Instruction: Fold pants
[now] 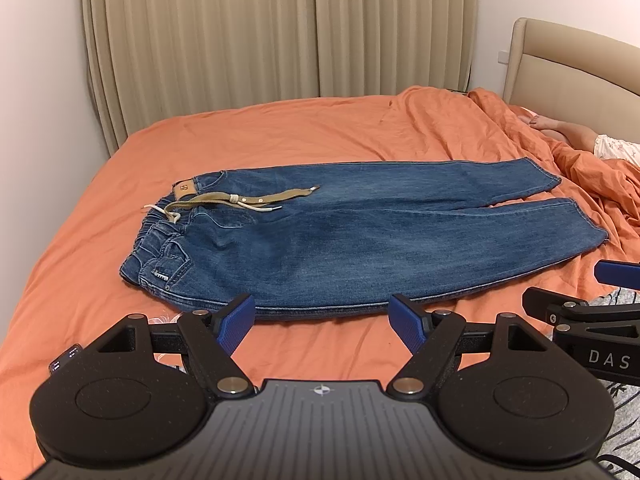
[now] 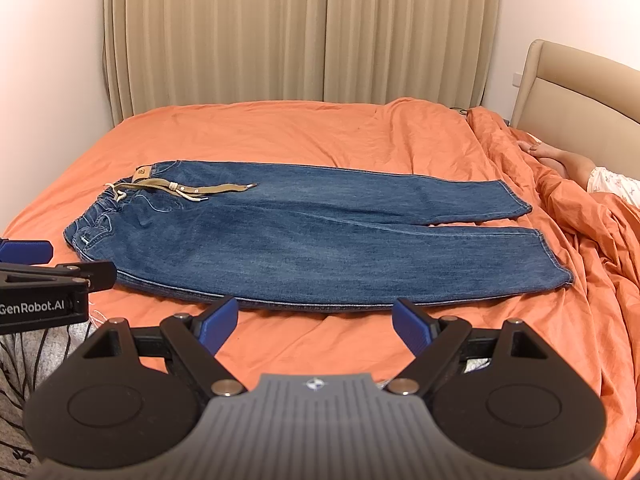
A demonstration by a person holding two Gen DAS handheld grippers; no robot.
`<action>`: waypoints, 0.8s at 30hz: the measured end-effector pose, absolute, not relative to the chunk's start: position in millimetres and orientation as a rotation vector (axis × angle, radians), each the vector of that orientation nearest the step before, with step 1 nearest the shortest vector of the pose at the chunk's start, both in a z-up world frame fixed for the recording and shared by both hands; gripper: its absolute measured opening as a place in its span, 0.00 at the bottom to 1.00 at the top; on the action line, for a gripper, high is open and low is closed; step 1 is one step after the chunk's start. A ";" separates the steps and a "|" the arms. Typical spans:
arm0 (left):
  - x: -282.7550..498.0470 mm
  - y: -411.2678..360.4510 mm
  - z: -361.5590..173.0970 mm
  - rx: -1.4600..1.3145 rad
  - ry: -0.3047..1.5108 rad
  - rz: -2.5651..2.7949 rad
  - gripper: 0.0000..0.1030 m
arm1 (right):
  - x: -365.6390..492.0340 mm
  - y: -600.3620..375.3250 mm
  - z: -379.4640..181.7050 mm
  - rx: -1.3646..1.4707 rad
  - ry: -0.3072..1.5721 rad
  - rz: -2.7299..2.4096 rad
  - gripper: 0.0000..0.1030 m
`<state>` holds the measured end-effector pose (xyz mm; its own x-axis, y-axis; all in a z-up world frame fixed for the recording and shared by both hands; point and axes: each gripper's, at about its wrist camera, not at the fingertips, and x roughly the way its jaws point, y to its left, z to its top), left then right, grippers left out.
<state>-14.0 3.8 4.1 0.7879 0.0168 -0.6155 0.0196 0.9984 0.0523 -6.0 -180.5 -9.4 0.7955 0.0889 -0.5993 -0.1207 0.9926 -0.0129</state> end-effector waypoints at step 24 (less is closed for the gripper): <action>8.2 31.3 10.2 0.074 0.684 -0.058 0.86 | 12.9 -193.7 -12.3 -0.058 0.680 0.134 0.78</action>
<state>8.2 31.3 10.2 0.7734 -0.0290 -0.6333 0.0773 0.9958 0.0489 12.9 -193.7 -12.3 0.7695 0.1043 -0.6300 -0.1421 0.9898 -0.0096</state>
